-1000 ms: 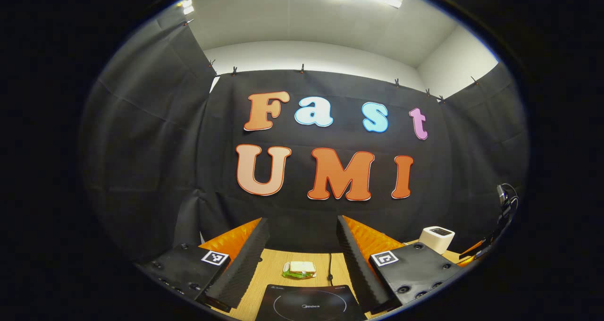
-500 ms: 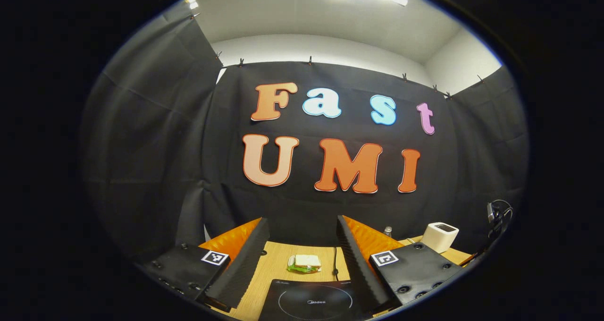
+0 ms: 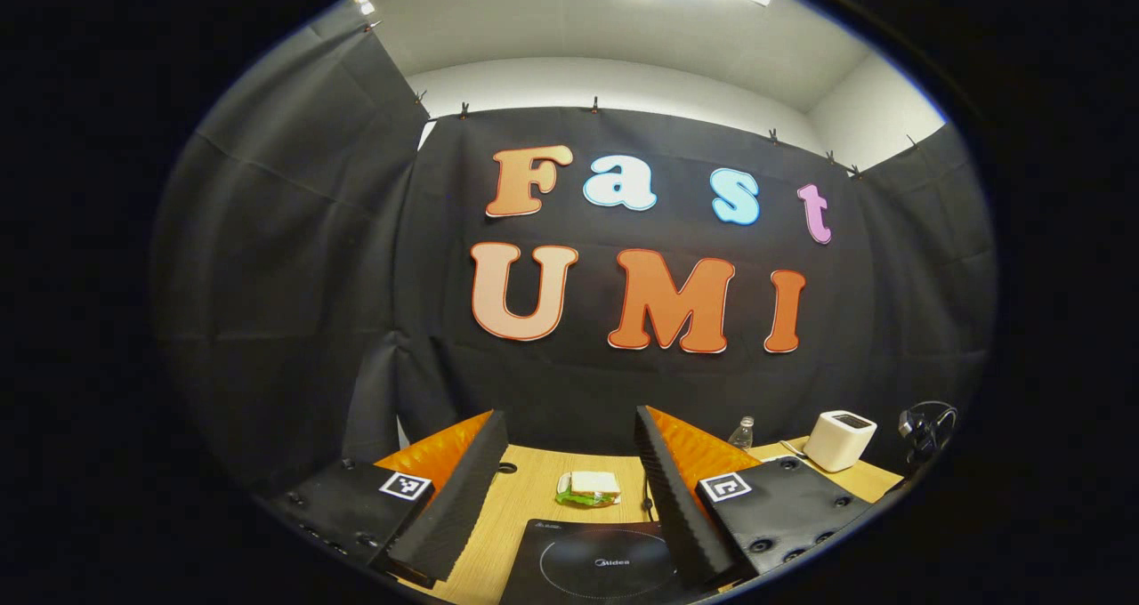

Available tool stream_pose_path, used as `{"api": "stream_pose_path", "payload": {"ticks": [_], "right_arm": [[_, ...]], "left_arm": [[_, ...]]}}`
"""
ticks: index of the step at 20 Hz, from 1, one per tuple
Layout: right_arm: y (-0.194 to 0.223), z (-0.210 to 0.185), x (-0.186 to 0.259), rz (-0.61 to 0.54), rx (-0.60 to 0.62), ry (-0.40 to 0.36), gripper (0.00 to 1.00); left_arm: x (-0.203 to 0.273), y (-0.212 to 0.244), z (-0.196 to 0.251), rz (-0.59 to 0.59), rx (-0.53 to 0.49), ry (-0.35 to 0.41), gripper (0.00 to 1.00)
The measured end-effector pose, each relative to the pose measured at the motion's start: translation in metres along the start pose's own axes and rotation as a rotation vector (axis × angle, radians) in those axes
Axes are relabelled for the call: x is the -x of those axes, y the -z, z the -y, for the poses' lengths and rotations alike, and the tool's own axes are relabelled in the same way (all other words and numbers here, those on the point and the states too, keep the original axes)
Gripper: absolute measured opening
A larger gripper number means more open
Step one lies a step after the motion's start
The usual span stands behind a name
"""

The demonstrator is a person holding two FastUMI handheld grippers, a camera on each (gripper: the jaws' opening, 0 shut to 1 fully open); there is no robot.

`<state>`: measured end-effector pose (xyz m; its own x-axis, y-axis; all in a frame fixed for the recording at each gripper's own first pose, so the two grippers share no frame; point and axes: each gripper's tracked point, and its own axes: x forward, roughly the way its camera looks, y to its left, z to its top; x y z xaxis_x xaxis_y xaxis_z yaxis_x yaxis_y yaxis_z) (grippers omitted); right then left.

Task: First push the handle of the pot to place it horizontally, then grasp the pot with both hands and set it on the induction cooktop.

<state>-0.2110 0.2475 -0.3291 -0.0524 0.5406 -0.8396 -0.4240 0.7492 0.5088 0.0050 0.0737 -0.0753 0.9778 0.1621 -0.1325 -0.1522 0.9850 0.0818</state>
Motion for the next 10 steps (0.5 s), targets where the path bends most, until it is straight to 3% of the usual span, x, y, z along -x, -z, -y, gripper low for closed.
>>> {"api": "stream_pose_path", "payload": {"ticks": [5,10], "right_arm": [[0.028,-0.035,-0.013,-0.122,0.002,-0.107,0.0],[0.047,-0.041,-0.032,-0.2,0.023,-0.124,0.0]], "left_arm": [[0.004,0.012,-0.02,-0.022,0.013,-0.023,0.98],[0.004,0.019,-0.028,-0.046,-0.001,-0.031,0.98]]}}
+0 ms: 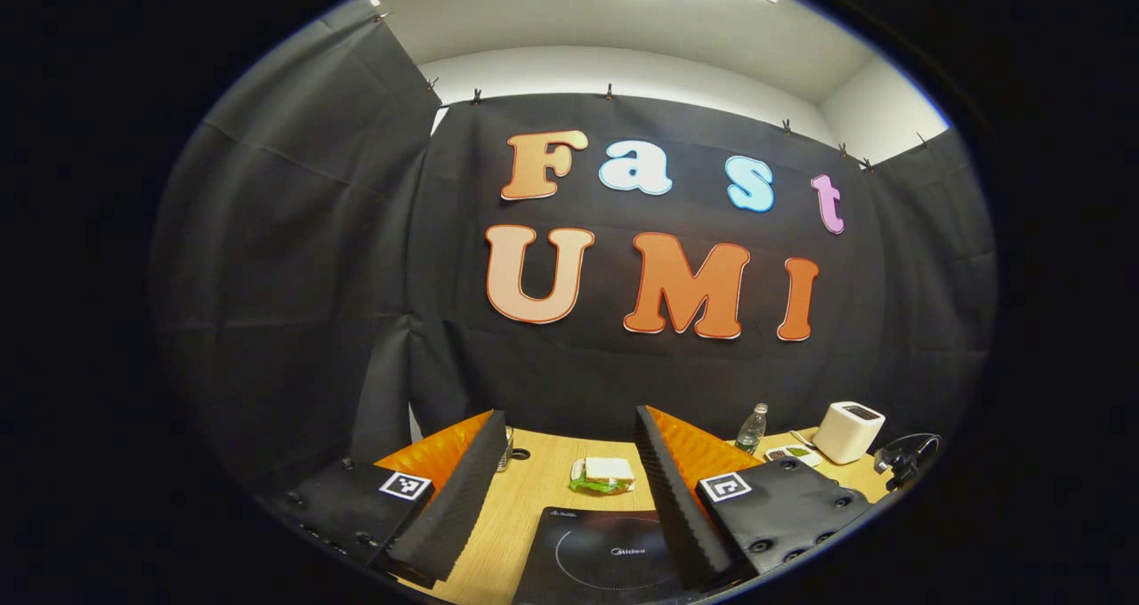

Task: First push the handle of the pot to place it horizontally, then grasp the pot with both hands and set it on the induction cooktop.

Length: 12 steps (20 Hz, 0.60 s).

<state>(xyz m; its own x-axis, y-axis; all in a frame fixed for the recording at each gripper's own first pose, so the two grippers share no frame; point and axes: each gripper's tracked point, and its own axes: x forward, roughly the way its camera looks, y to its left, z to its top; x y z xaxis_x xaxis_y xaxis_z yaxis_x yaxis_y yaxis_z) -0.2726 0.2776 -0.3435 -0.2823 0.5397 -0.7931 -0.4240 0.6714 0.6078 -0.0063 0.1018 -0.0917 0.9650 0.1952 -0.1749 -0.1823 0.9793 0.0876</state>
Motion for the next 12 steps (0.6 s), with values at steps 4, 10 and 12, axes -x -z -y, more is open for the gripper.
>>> {"api": "stream_pose_path", "payload": {"ticks": [4,10,12], "right_arm": [[0.009,0.005,-0.021,-0.05,-0.008,0.0,0.0],[-0.011,-0.009,-0.038,-0.028,-0.013,-0.037,0.0],[-0.021,-0.012,-0.04,-0.013,-0.025,-0.051,0.0]], "left_arm": [[0.001,0.001,0.0,-0.004,-0.007,-0.006,0.98],[0.002,0.005,0.002,-0.013,-0.018,-0.004,0.98],[0.003,0.007,0.001,-0.019,-0.02,-0.005,0.98]]}}
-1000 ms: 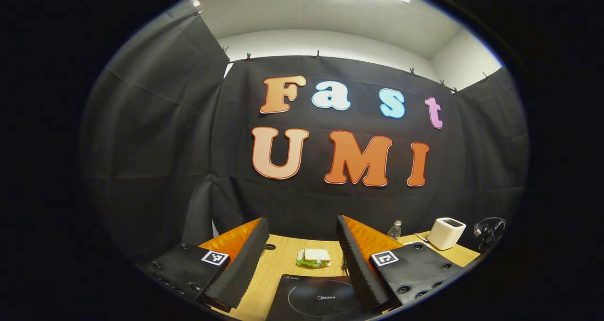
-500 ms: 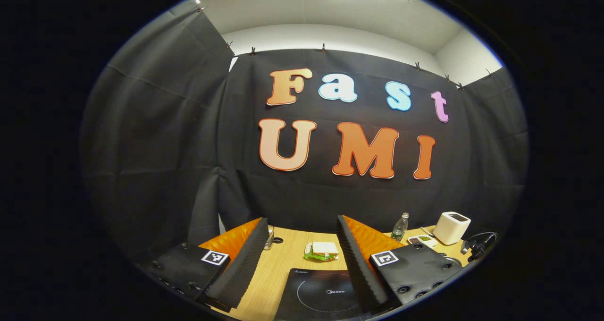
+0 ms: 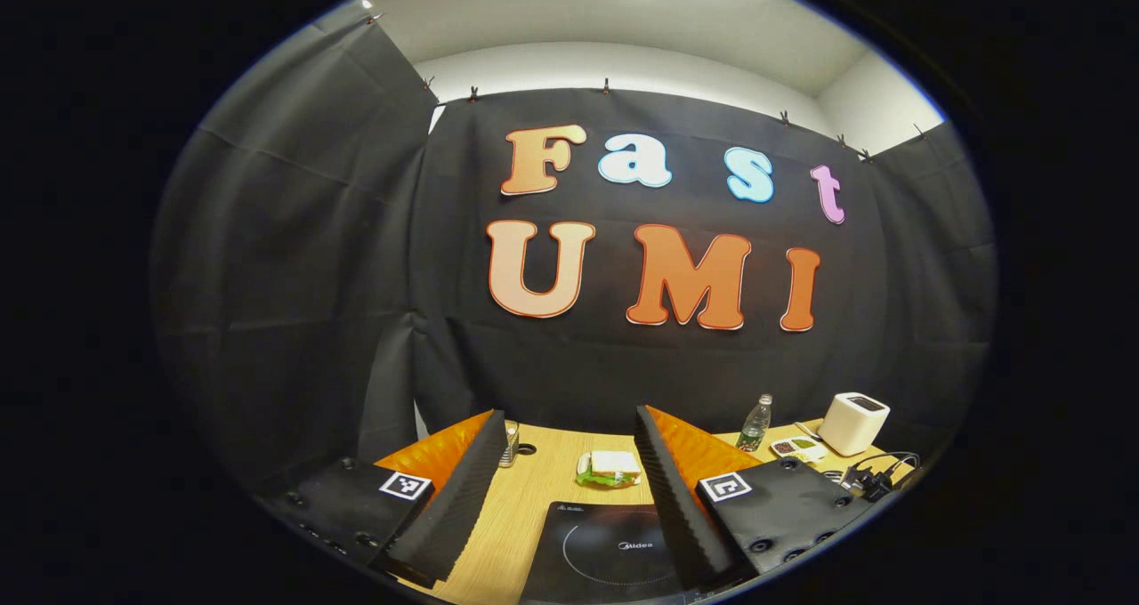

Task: First push the handle of the pot to place it horizontally, then grasp the pot with both hands and set it on the induction cooktop.

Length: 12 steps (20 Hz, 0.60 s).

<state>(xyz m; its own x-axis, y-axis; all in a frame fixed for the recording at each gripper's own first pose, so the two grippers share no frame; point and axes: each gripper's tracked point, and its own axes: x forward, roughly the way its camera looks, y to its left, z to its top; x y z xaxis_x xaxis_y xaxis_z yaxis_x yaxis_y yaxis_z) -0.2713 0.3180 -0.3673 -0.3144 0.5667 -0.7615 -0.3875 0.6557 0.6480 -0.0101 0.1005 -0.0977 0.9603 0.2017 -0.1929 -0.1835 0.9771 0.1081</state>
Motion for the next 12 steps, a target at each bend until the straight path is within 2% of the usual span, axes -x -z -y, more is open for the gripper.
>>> {"api": "stream_pose_path", "payload": {"ticks": [3,5,6,8,11,12], "right_arm": [[-0.017,-0.007,-0.006,0.022,-0.057,-0.029,0.0],[-0.029,-0.005,-0.008,0.043,-0.084,-0.019,0.0],[-0.036,-0.004,-0.01,0.056,-0.095,-0.011,0.0],[-0.048,-0.001,-0.013,0.079,-0.133,-0.001,0.0],[-0.062,0.0,-0.016,0.101,-0.193,-0.008,0.0],[-0.066,0.001,-0.017,0.105,-0.208,-0.007,0.0]], "left_arm": [[0.0,0.003,-0.003,-0.011,0.002,-0.005,0.94],[0.002,0.008,-0.009,-0.018,0.004,-0.016,0.94],[0.003,0.009,-0.011,-0.021,0.005,-0.021,0.99],[0.005,0.011,-0.017,-0.026,0.005,-0.029,0.94],[0.004,0.014,-0.024,-0.034,0.002,-0.041,0.94],[0.005,0.015,-0.026,-0.036,0.002,-0.044,0.98]]}}
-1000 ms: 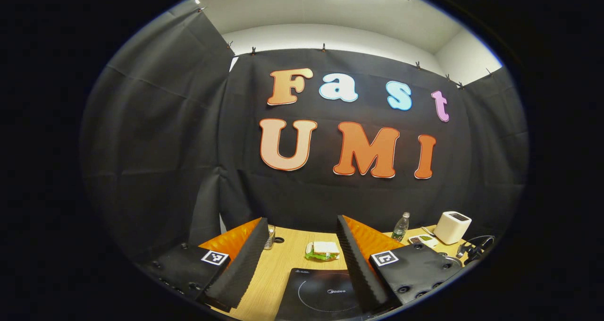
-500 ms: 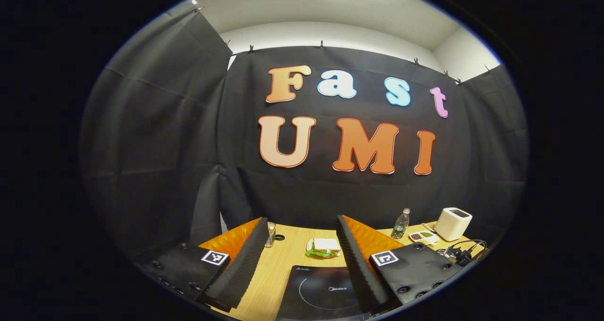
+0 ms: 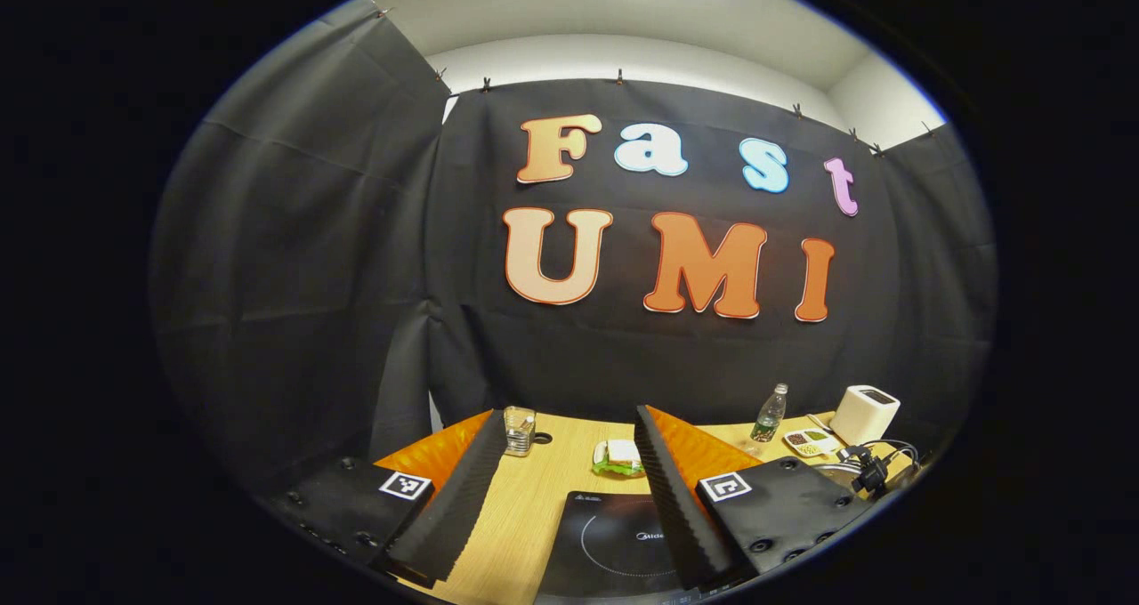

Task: First push the handle of the pot to place it horizontally, then grasp the pot with both hands and set it on the induction cooktop.

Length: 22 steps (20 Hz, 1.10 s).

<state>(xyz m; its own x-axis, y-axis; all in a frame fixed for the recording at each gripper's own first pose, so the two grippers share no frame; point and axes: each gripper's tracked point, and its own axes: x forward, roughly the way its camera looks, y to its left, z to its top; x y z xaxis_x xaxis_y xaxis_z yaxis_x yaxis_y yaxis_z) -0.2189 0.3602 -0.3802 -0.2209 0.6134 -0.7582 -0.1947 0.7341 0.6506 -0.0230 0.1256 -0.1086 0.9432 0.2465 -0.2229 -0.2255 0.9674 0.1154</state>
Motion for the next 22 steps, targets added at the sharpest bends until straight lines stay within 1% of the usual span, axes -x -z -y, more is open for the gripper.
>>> {"api": "stream_pose_path", "payload": {"ticks": [1,2,7,8,9,10,11,12,13,14,16,17,20,21,22], "right_arm": [[0.0,-0.001,0.0,0.003,-0.01,0.0,0.0],[-0.004,-0.002,0.0,0.006,-0.016,-0.001,0.0],[-0.024,-0.009,-0.007,0.025,-0.059,-0.013,0.0],[-0.028,-0.01,-0.008,0.029,-0.066,-0.014,0.0],[-0.032,-0.012,-0.012,0.032,-0.074,-0.014,0.0],[-0.037,-0.012,-0.013,0.038,-0.084,-0.015,0.0],[-0.041,-0.014,-0.015,0.046,-0.094,-0.016,0.0],[-0.047,-0.014,-0.017,0.055,-0.107,-0.017,0.0],[-0.051,-0.015,-0.019,0.064,-0.122,-0.018,0.0],[-0.058,-0.015,-0.021,0.077,-0.14,-0.016,0.0],[-0.069,-0.014,-0.023,0.096,-0.179,-0.01,0.0],[-0.075,-0.014,-0.024,0.11,-0.198,-0.008,0.0],[-0.097,-0.009,-0.025,0.154,-0.227,0.009,0.0],[-0.103,-0.007,-0.025,0.167,-0.231,0.013,0.0],[-0.11,-0.007,-0.028,0.179,-0.234,0.012,0.0]], "left_arm": [[0.001,0.001,-0.001,-0.001,-0.001,-0.003,0.94],[0.001,0.001,-0.004,-0.002,-0.003,-0.008,0.98],[0.006,0.004,-0.011,-0.005,-0.004,-0.025,0.98],[0.007,0.004,-0.012,-0.005,-0.004,-0.025,0.94],[0.008,0.005,-0.014,-0.007,-0.006,-0.029,0.98],[0.009,0.006,-0.015,-0.009,-0.009,-0.032,0.98],[0.01,0.006,-0.017,-0.011,-0.011,-0.037,0.94],[0.011,0.006,-0.018,-0.013,-0.013,-0.041,0.98],[0.012,0.007,-0.021,-0.013,-0.014,-0.045,0.94],[0.014,0.006,-0.021,-0.012,-0.017,-0.048,0.98],[0.018,0.005,-0.022,-0.008,-0.023,-0.053,0.98],[0.021,0.005,-0.023,-0.007,-0.03,-0.055,0.94],[0.028,0.003,-0.027,-0.001,-0.048,-0.067,0.94],[0.029,0.001,-0.028,0.002,-0.052,-0.072,0.98],[0.031,0.0,-0.029,0.006,-0.052,-0.075,0.98]]}}
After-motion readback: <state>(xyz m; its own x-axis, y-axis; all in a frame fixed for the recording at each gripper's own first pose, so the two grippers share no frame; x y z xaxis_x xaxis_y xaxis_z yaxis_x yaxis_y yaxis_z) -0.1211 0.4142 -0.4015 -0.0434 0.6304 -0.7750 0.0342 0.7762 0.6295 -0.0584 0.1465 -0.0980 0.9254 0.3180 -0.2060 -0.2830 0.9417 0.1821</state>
